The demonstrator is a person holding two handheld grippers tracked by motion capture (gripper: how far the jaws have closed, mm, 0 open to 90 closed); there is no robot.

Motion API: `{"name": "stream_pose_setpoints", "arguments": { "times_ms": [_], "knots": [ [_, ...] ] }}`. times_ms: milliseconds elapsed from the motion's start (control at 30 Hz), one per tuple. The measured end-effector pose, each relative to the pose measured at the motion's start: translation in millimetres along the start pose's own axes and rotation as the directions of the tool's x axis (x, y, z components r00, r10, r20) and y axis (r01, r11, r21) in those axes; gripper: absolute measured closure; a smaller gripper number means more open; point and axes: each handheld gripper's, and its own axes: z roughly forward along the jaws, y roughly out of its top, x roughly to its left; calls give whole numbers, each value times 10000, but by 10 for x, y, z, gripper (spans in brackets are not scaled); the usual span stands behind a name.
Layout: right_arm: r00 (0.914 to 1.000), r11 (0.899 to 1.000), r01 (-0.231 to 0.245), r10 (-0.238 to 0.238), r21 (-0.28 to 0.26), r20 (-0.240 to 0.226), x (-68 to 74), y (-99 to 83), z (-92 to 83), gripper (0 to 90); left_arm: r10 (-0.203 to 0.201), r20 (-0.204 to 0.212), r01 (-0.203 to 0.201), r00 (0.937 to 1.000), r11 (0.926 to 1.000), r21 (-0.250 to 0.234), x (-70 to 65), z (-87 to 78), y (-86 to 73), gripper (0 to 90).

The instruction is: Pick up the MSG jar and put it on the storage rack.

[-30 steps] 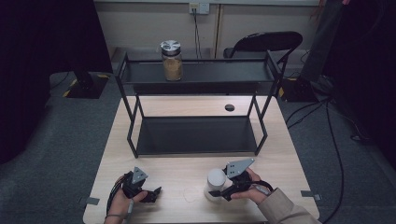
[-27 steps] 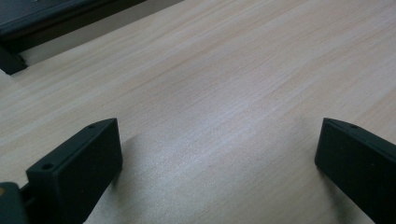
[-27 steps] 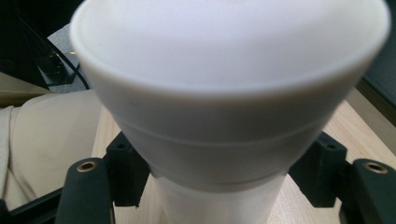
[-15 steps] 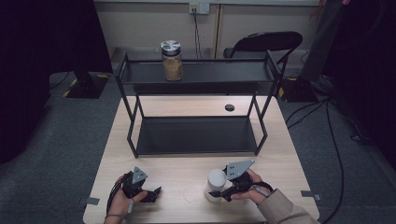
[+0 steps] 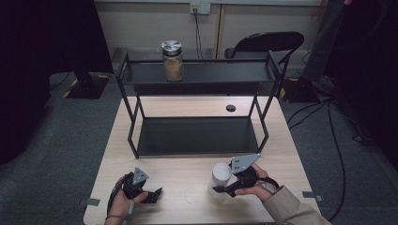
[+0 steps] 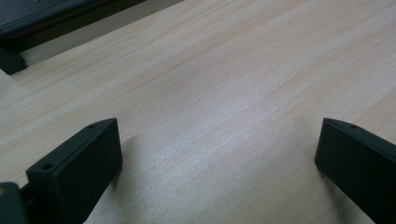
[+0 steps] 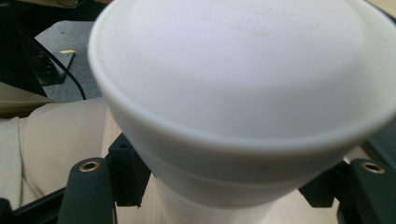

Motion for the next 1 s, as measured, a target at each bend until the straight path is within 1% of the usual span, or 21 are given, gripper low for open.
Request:
{"name": "stream_pose_setpoints", "arguments": {
  "times_ms": [233, 267, 333, 367, 533, 733, 867, 900, 933, 1000],
  "knots": [
    [9992, 9998, -155, 159, -117, 354, -18, 132, -182, 323, 1, -1, -1, 10000, 10000, -1, 0, 0, 0, 0],
    [9989, 9997, -236, 241, -118, 396, -24, 155, -209, 324, -2, 1, 2, 10000, 10000, -2, 0, 0, 0, 0],
    [9985, 9998, -183, 187, -95, 512, -40, 204, -260, 324, -1, 0, 1, 10000, 10000, -1, 0, 0, 0, 0],
    [9976, 9996, -271, 276, -79, 628, -36, 231, -286, 324, 4, 0, -4, 10000, 10000, -1, 0, 0, 0, 0],
    [9958, 9994, -340, 343, -44, 850, -89, 360, -418, 324, 0, -2, 0, 10000, 10000, -1, 0, 0, 0, 0],
    [9926, 9992, -387, 375, 76, 1154, -135, 579, -589, 324, -3, -8, 3, 10000, 10000, 1, 0, 0, 0, 0],
    [9891, 9987, -511, 509, -23, 1382, -161, 703, -697, 324, 1, -7, -1, 10000, 10000, 2, 0, 0, 0, 0],
    [9885, 9988, -495, 489, 7, 1428, -172, 740, -723, 324, -4, -8, 4, 10000, 10000, 1, 0, 0, 0, 0],
    [9877, 9993, -363, 358, 5, 1524, -181, 774, -747, 324, -3, -8, 3, 10000, 10000, 0, 0, 0, 0, 0],
    [9862, 9983, -577, 559, 69, 1557, -185, 857, -794, 325, -2, -7, 2, 10000, 10000, 2, 0, 0, 0, 0]
  ]
}}
